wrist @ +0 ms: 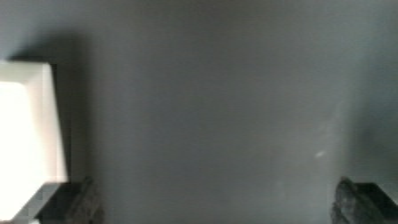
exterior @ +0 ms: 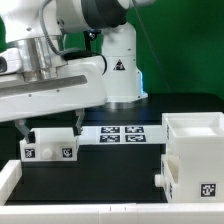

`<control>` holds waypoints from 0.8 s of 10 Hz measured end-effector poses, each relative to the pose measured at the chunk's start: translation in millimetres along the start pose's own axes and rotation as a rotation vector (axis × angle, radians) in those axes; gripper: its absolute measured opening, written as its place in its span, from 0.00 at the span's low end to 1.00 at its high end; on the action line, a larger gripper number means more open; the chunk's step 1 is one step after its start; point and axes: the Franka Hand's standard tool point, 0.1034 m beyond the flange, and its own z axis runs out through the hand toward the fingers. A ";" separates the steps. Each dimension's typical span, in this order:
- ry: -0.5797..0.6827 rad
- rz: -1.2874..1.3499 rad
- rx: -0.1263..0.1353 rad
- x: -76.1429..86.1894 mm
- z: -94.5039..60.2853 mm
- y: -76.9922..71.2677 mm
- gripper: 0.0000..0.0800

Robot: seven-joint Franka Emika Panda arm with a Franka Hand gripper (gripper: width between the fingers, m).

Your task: Assemble drawer

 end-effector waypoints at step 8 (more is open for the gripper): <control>-0.202 0.014 0.025 -18.6 24.0 28.4 0.81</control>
Offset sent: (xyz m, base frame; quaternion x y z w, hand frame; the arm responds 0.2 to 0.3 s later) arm 0.0000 0.0000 0.0000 0.0000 0.0000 0.0000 1.0000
